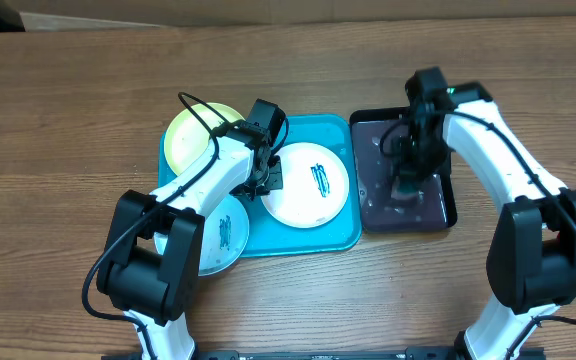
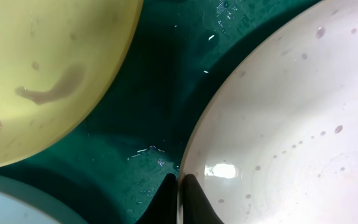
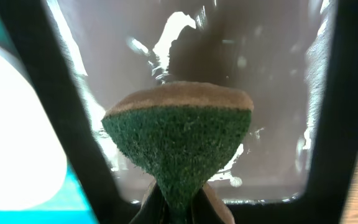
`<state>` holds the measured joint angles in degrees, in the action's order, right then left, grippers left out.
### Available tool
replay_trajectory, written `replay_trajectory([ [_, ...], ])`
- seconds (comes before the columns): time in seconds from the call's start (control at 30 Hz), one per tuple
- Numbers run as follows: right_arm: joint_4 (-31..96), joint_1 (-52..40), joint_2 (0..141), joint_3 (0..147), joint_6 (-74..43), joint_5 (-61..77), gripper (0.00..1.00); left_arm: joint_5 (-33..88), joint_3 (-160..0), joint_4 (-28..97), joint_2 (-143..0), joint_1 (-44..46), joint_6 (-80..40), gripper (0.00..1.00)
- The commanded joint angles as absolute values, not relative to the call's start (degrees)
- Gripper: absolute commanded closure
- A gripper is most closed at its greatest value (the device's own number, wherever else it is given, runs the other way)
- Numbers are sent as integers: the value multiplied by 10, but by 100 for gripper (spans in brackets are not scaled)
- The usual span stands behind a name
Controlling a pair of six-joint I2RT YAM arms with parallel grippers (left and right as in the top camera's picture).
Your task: Clean dirty plates on tray and stack at the side
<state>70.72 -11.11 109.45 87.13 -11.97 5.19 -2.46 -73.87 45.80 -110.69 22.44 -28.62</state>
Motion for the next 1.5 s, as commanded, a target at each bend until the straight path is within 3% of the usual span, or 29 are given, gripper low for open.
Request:
replay_trajectory([
  [0.0, 734, -119, 1077, 943, -120, 57, 96, -44, -736, 460, -1113, 224, -298, 96],
  [0.4, 689, -216, 1077, 991, -166, 134, 96, -44, -736, 458, -1113, 224, -298, 96],
  [0.83, 652, -365, 1115, 985, -216, -117, 96, -44, -736, 458, -1113, 224, -298, 96],
  [1.47, 637, -366, 1193, 984, -257, -141, 96, -44, -736, 458, -1113, 224, -298, 96],
])
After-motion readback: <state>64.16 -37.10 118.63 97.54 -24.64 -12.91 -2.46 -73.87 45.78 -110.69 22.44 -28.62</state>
